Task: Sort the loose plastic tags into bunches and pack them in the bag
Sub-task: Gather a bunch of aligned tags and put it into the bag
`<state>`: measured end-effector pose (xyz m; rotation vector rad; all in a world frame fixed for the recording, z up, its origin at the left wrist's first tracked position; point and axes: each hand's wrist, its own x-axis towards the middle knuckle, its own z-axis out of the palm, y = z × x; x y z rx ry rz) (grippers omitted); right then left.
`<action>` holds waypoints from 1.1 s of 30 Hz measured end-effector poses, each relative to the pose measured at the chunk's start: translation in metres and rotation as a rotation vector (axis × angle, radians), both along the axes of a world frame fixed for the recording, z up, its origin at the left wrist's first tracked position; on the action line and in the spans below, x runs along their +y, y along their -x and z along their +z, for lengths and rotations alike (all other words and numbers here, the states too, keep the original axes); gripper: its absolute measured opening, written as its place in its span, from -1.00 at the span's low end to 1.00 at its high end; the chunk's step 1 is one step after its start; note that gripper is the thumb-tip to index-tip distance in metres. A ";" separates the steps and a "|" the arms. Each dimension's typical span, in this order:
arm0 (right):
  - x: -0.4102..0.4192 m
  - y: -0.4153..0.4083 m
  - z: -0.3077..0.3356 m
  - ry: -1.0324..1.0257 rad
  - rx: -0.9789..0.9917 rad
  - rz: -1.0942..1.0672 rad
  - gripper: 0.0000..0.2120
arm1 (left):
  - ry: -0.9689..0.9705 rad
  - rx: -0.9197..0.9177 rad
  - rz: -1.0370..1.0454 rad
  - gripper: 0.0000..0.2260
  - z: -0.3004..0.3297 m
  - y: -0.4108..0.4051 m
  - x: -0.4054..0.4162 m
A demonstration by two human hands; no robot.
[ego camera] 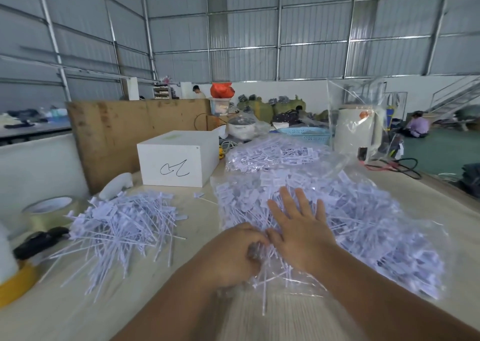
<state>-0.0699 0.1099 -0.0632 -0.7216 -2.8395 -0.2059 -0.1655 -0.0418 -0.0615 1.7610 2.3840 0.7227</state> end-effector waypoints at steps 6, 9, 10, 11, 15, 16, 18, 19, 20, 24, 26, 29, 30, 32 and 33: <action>-0.057 -0.006 0.035 -0.105 0.363 0.246 -0.58 | -0.229 -0.115 0.188 -0.78 0.030 0.015 -0.018; -0.090 0.012 0.041 0.061 0.433 0.397 -0.77 | -0.453 -0.040 0.508 -0.87 0.050 0.043 -0.034; -0.100 0.020 0.040 0.153 0.406 0.408 -0.83 | -0.426 -0.008 0.597 -0.85 0.052 0.051 -0.040; -0.110 0.028 0.037 0.227 0.386 0.407 -0.91 | -0.335 0.074 0.674 -0.78 0.051 0.059 -0.046; -0.134 0.060 0.019 0.430 0.200 0.309 -0.90 | 0.004 0.298 0.906 -0.51 0.031 0.081 -0.076; -0.137 0.066 0.015 0.468 0.153 0.281 -0.85 | 0.043 0.288 0.952 -0.47 0.023 0.085 -0.082; -0.139 0.078 0.011 0.505 0.110 0.237 -0.79 | 0.126 0.224 1.006 -0.45 0.007 0.090 -0.088; -0.140 0.084 0.011 0.520 0.115 0.221 -0.79 | 0.180 0.194 1.002 -0.46 0.000 0.090 -0.088; -0.140 0.090 0.010 0.541 0.130 0.206 -0.80 | 0.237 0.180 0.981 -0.49 -0.004 0.091 -0.087; -0.145 0.114 0.009 0.598 0.156 0.194 -0.88 | 0.315 0.191 0.842 -0.52 -0.007 0.094 -0.086; -0.145 0.125 0.007 0.628 0.191 0.187 -0.89 | 0.321 0.184 0.771 -0.48 -0.005 0.099 -0.090; -0.141 0.142 0.002 0.579 0.242 0.134 -0.74 | 0.241 0.189 0.663 -0.64 -0.003 0.099 -0.095; -0.137 0.148 -0.001 0.562 0.240 0.101 -0.66 | 0.170 0.122 0.652 -0.69 -0.001 0.096 -0.097; -0.130 0.158 -0.004 0.592 0.216 0.019 -0.51 | 0.024 -0.048 0.614 -0.75 0.001 0.092 -0.098; -0.126 0.162 -0.005 0.624 0.202 -0.017 -0.46 | -0.033 -0.092 0.590 -0.76 0.002 0.091 -0.099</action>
